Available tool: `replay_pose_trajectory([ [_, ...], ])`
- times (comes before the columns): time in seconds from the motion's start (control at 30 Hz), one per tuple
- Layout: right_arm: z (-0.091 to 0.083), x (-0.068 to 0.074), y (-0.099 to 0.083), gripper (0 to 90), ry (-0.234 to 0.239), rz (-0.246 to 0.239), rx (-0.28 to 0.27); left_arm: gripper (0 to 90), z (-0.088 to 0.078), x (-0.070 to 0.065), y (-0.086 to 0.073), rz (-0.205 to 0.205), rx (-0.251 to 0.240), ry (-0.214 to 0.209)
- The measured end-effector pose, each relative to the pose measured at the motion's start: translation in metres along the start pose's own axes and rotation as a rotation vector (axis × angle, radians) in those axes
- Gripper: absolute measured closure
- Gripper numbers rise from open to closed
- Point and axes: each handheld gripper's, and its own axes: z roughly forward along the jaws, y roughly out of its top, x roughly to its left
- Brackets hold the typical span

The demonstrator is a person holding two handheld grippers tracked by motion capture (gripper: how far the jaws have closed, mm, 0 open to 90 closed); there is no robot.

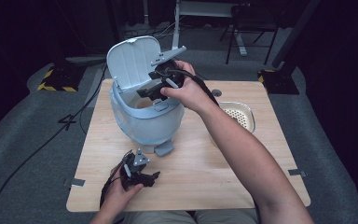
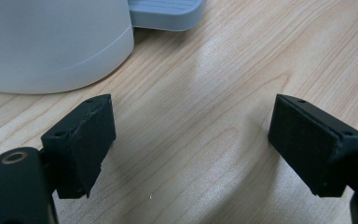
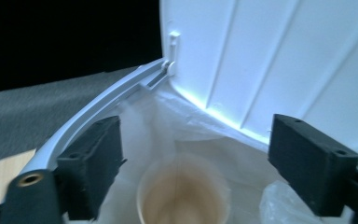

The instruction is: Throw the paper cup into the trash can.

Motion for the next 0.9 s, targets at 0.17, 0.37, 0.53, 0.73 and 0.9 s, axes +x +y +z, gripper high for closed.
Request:
replay_pose_trajectory([
  [0.17, -0.004, -0.001, 0.0, 16.7, -0.019, -0.01, 0.0, 15.3, 0.0, 0.0, 0.0, 0.0, 0.0, 0.0],
  [0.37, -0.02, -0.003, -0.003, 16.0, -0.024, -0.011, -0.019, 15.4, 0.0, 0.001, 0.0, 0.006, 0.0, -0.009],
  [0.53, -0.037, -0.003, -0.008, 16.1, -0.007, -0.001, -0.037, 15.5, -0.001, 0.006, 0.0, 0.033, 0.007, -0.025],
  [0.73, -0.065, -0.003, -0.018, 16.2, -0.012, -0.001, -0.037, 15.5, 0.001, 0.006, 0.001, 0.026, -0.002, -0.019],
  [0.9, -0.098, -0.005, -0.032, 17.0, -0.033, -0.002, -0.033, 15.5, 0.001, 0.005, 0.0, 0.013, -0.007, -0.017],
])
